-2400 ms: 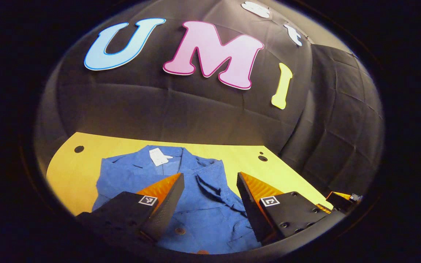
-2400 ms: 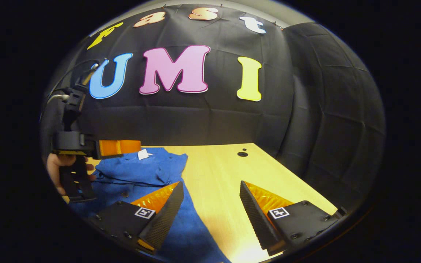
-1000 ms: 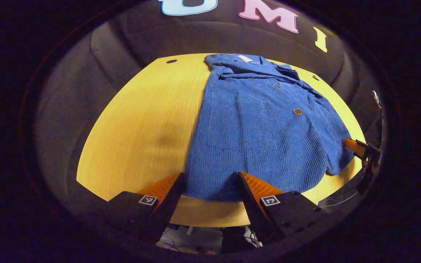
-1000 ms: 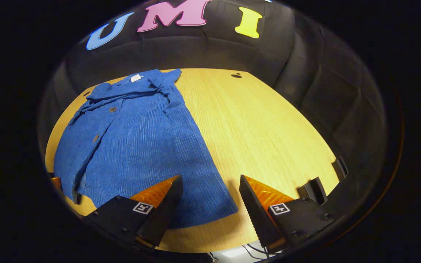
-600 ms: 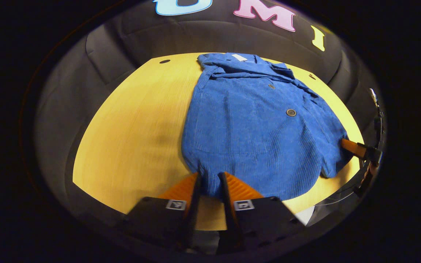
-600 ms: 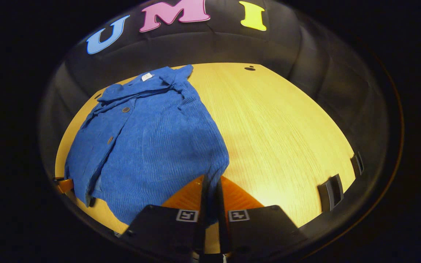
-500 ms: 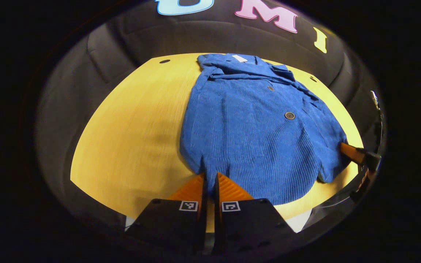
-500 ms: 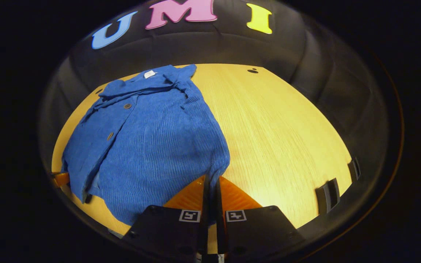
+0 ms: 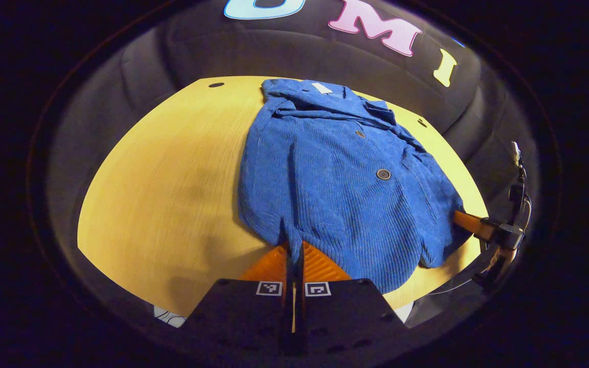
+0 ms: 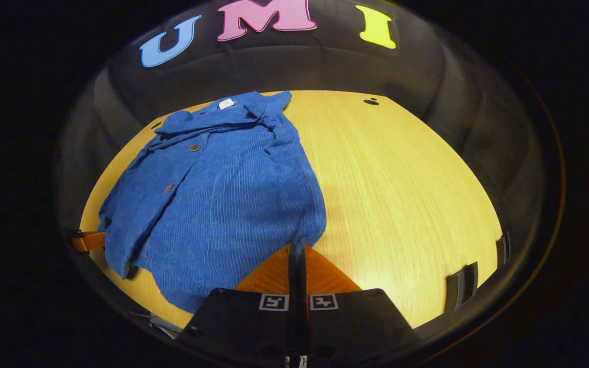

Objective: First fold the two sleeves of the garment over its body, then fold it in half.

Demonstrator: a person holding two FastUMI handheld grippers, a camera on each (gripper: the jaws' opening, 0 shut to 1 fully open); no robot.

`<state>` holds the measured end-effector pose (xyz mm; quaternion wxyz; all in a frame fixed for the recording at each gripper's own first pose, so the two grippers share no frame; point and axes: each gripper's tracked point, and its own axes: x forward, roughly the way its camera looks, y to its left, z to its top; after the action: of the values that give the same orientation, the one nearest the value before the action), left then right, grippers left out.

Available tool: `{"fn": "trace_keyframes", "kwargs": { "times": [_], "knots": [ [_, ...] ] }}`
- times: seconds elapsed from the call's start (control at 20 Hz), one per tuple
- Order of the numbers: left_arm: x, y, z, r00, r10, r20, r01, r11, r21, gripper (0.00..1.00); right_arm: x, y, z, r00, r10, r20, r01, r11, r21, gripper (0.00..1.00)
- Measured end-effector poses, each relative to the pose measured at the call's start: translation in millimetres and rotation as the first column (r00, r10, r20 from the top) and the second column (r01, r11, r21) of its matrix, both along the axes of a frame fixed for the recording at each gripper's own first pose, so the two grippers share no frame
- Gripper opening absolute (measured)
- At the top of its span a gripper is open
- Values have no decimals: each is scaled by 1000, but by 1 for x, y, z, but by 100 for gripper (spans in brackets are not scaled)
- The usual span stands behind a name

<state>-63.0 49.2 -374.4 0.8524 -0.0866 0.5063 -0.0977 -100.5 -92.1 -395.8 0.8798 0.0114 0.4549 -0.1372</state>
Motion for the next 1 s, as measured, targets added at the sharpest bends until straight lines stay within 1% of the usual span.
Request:
{"fn": "trace_keyframes", "kwargs": {
  "times": [0.15,0.35,0.45,0.55,0.6,0.75,0.85,1.0],
  "knots": [
    [13,7,12,1000,4,30,-4,1000,10,0,20,-1,22,999,9,46,-9,1000,-9,1],
    [41,-2,45,996,12,92,-7,999,-49,0,56,11,52,991,49,126,-48,999,-6,1],
    [55,-3,64,991,6,135,2,998,-60,0,73,15,64,985,71,155,-71,997,-11,1],
    [75,-8,77,983,-16,181,25,999,-48,0,91,26,75,980,72,184,-80,996,37,1],
    [86,-7,81,979,-20,202,28,999,-39,0,102,32,83,975,69,209,-84,995,60,1],
    [118,-15,98,969,29,246,-6,995,-95,0,140,35,109,955,90,284,-106,993,44,1],
    [144,-11,109,957,51,285,-25,995,-93,0,167,33,120,941,111,318,-125,992,23,1],
    [192,-6,126,932,67,356,-39,996,-84,0,211,31,136,916,143,374,-155,988,1,1]
  ]
}}
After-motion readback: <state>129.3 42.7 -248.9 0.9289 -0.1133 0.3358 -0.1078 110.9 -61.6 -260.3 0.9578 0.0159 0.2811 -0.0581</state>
